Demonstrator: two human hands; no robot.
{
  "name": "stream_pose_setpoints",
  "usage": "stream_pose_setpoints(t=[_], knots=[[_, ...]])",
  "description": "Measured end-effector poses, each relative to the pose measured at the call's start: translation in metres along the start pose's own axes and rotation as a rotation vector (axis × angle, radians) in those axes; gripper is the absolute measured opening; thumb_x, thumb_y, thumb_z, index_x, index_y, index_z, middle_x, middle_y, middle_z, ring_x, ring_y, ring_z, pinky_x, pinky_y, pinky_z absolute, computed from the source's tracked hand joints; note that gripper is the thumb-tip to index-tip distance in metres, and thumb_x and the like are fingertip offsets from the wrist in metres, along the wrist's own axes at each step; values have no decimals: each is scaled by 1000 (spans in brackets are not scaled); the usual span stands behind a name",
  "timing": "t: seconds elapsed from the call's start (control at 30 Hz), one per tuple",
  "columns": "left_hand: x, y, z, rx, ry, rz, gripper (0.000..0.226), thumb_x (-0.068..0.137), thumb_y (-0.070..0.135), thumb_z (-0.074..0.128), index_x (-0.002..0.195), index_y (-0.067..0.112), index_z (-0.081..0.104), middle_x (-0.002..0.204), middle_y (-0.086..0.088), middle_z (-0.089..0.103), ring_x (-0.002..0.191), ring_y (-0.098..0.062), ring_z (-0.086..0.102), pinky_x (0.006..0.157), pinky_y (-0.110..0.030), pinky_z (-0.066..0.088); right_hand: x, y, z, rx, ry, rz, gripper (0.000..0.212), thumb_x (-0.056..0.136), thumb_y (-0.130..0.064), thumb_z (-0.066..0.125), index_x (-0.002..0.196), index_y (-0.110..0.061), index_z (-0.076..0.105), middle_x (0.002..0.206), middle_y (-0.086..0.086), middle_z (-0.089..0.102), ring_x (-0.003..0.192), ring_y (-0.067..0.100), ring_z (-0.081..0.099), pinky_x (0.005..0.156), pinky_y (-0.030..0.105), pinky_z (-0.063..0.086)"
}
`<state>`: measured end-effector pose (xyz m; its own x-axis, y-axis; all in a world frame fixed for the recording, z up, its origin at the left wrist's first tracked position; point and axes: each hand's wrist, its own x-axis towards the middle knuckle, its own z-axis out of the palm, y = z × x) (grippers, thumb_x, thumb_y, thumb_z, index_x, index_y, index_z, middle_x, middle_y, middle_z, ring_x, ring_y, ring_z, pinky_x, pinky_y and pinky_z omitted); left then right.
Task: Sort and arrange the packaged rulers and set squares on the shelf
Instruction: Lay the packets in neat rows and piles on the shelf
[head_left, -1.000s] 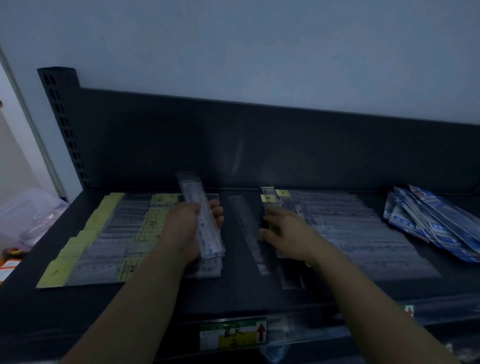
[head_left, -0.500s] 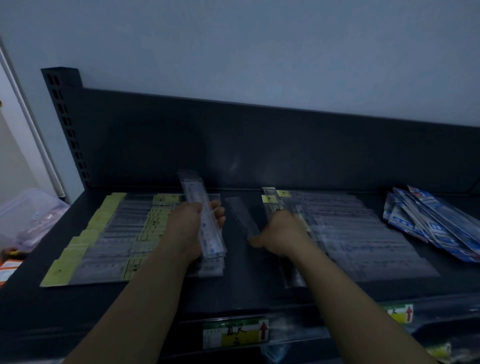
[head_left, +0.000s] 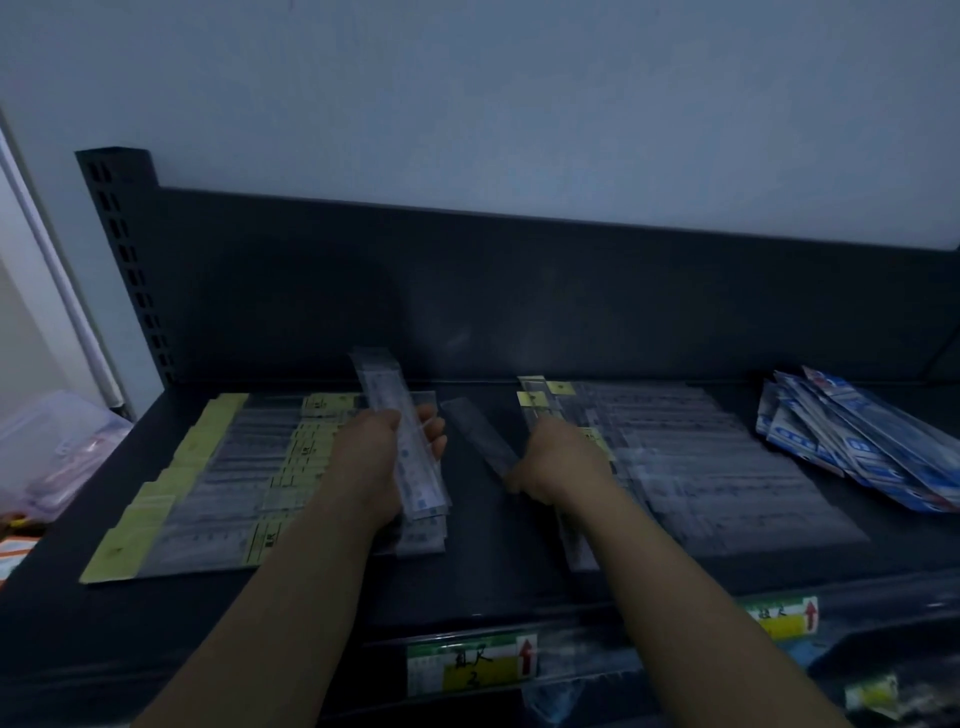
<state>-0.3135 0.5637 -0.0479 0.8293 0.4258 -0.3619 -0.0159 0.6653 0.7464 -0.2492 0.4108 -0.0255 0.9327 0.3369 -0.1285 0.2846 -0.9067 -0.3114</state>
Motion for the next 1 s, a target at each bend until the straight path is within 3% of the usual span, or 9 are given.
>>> stream_pose_setpoints(t=[0.07, 0.2, 0.33, 0.5, 0.57, 0.63, 0.73, 0.8, 1.0], knots=[[-2, 0, 0, 17, -2, 1, 36, 98, 12, 36, 124, -6, 54, 102, -17, 62, 78, -22, 63, 53, -27, 56, 5, 5, 0, 115, -64, 20, 28, 72, -23, 74, 73, -12, 49, 78, 5, 57, 80, 22, 63, 62, 26, 44], [-5, 1, 0, 33, -8, 14, 35, 98, 11, 37, 122, -6, 55, 104, -17, 63, 81, -22, 64, 61, -30, 55, 9, 13, 1, 401, -124, 57, 25, 66, -16, 82, 78, -5, 64, 74, 6, 63, 71, 20, 62, 60, 23, 46], [-7, 2, 2, 43, 4, -4, 34, 98, 11, 36, 118, -7, 58, 99, -18, 64, 83, -22, 63, 67, -31, 53, 2, 23, 0, 771, -55, 50, 22, 76, -11, 76, 64, -12, 58, 57, 1, 57, 51, 12, 51, 44, 15, 39], [-10, 3, 2, 19, -47, -57, 35, 100, 20, 40, 114, -5, 59, 102, -16, 65, 84, -22, 64, 65, -31, 55, -6, 38, -17, 1262, -128, -169, 13, 87, -12, 65, 75, -10, 61, 75, 8, 62, 72, 21, 57, 75, 30, 48], [-14, 7, 3, 8, -147, -101, 37, 99, 28, 43, 108, -3, 60, 88, -12, 65, 72, -18, 64, 58, -28, 56, -10, 48, -30, 1255, -289, -289, 4, 89, -10, 60, 84, -10, 61, 74, 5, 65, 67, 18, 61, 74, 32, 52], [-20, 15, 6, 54, -278, -147, 37, 94, 34, 45, 101, 2, 61, 76, -9, 65, 59, -17, 63, 51, -24, 54, -12, 59, -47, 1033, -409, -381, 9, 89, -8, 59, 94, -11, 65, 71, -4, 65, 61, 13, 58, 67, 28, 51], [-25, 21, 5, 163, -411, -290, 64, 92, 54, 40, 105, -4, 64, 87, -16, 67, 65, -23, 66, 58, -27, 57, -7, 72, -64, 755, -548, -432, 23, 87, 0, 61, 107, -8, 68, 78, -1, 66, 62, 14, 54, 61, 24, 49], [-29, 23, 5, 279, -522, -366, 69, 85, 59, 48, 107, -4, 64, 90, -17, 67, 69, -23, 65, 63, -29, 55, -4, 72, -68, 719, -512, -423, 28, 84, 3, 64, 110, -7, 66, 84, 6, 65, 65, 16, 55, 59, 23, 49], [-48, 4, 18, 593, -551, -229, 31, 80, 19, 67, 104, 1, 64, 90, -12, 69, 69, -16, 66, 58, -25, 53, 0, 44, -45, 1010, -322, -298, 34, 74, 4, 73, 103, -7, 58, 89, 15, 61, 66, 16, 57, 59, 23, 51]])
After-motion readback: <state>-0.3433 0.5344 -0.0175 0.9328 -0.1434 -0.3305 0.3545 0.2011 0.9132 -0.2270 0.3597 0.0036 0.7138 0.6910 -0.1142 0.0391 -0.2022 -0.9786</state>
